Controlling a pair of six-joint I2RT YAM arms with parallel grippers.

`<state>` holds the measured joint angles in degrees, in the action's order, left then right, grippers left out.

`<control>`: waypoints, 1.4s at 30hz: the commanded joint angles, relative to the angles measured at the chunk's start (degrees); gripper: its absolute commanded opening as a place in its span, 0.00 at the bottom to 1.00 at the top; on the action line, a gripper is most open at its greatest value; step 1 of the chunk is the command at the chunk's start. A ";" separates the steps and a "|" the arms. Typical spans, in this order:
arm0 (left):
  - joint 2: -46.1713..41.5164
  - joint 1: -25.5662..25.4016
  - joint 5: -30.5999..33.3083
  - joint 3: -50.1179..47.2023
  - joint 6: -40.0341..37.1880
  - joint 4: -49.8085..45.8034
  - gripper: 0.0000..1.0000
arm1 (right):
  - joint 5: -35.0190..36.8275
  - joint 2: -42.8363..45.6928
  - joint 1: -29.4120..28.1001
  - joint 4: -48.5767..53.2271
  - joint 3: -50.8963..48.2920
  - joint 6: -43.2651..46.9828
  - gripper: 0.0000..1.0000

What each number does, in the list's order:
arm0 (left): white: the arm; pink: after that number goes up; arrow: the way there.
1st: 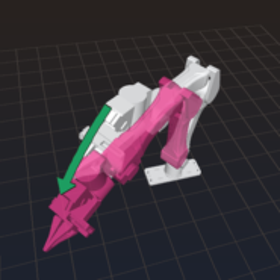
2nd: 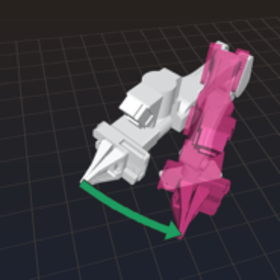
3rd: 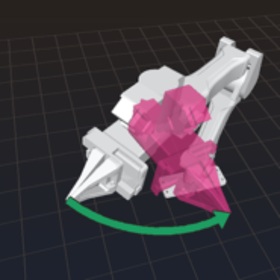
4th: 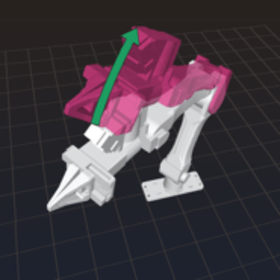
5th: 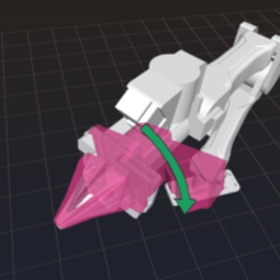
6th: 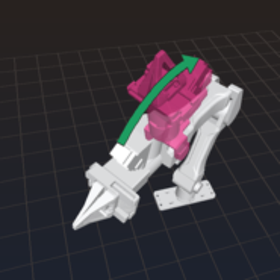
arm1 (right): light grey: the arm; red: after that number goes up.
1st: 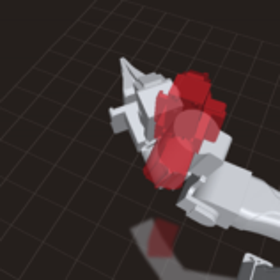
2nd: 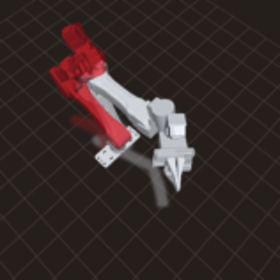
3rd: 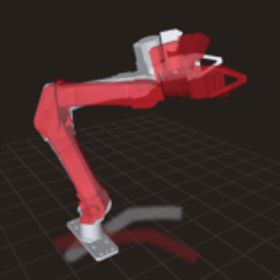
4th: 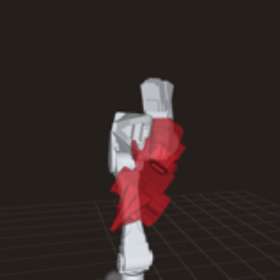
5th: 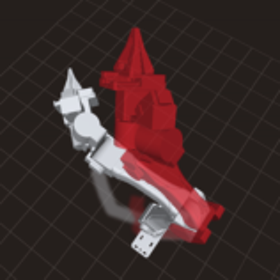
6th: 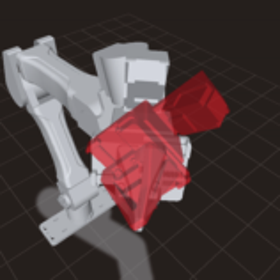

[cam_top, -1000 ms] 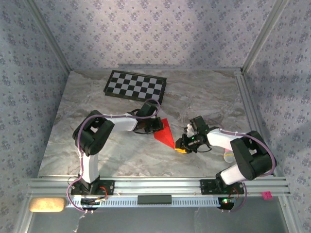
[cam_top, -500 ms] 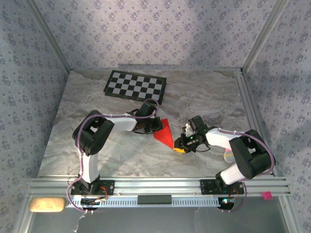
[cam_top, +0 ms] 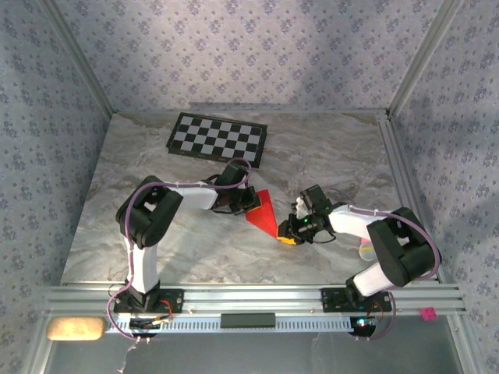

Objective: Fold a paper plane with a square sheet of paper (pick it up from the middle)
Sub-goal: Turn over the paper at the center of the table.

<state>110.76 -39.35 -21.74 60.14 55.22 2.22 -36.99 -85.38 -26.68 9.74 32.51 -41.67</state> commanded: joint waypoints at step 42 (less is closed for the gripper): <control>0.68 0.28 0.03 -1.59 0.94 -0.66 0.13 | -2.13 -2.08 0.93 -10.25 0.56 -3.25 0.20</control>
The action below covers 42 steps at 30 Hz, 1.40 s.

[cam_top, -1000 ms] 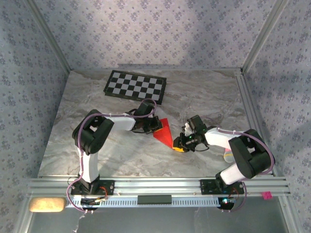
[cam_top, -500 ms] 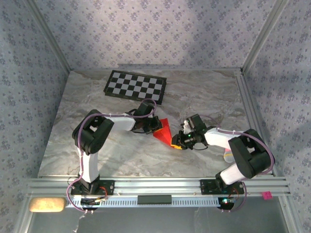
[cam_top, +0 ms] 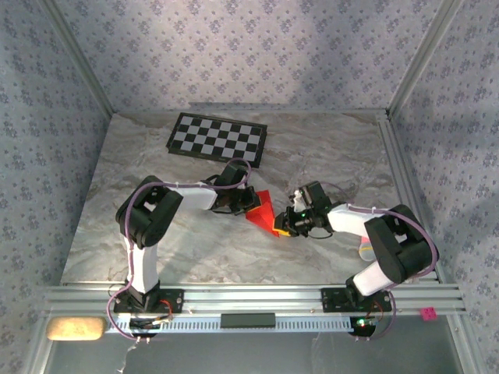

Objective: Fold a paper plane with a square sheet of paper (pick it up from the middle)
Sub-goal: Turn over the paper at the center of the table.

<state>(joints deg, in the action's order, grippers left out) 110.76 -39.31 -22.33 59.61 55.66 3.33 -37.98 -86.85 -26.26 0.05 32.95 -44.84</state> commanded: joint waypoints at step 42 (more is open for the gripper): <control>-43.80 -1.51 29.24 -19.73 -4.50 -2.81 0.56 | 44.35 15.07 -6.88 35.68 16.09 27.31 0.03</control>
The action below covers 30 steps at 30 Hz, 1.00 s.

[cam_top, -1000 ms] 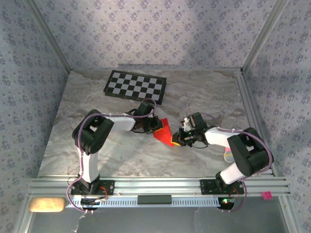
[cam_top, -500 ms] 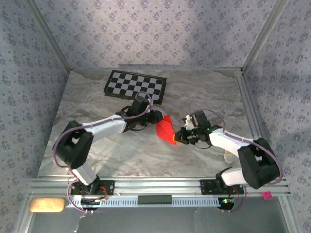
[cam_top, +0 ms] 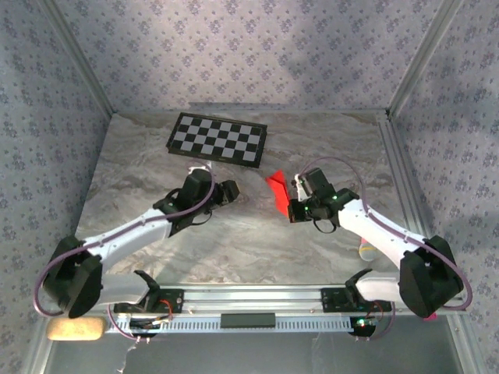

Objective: Fold a paper plane with a square sheet of paper (pick it up from the middle)
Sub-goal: Turn over the paper at the center of the table.

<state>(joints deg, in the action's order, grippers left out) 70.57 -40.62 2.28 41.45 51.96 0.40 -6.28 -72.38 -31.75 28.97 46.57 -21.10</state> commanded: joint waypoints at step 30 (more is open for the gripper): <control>-14.80 8.66 3.96 -4.23 -5.80 -12.44 1.00 | 31.27 -30.56 -26.70 17.12 20.76 6.60 0.11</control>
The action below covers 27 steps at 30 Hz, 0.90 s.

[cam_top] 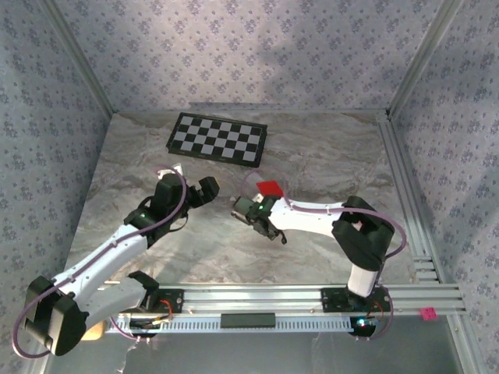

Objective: Fold a paper plane with a square sheet of paper (pick it up from the middle)
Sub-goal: Turn over the paper at the center of the table.

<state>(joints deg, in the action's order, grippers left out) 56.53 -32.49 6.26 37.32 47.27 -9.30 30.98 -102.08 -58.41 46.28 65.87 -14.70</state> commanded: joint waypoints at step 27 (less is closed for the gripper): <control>16.17 1.49 -21.41 3.44 -0.16 8.57 0.89 | -64.66 11.42 29.46 -35.56 -19.62 -13.87 0.14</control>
<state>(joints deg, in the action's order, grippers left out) 71.00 -30.46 -10.17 37.63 47.16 -4.40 -27.03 -88.53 -29.06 13.63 45.78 -26.15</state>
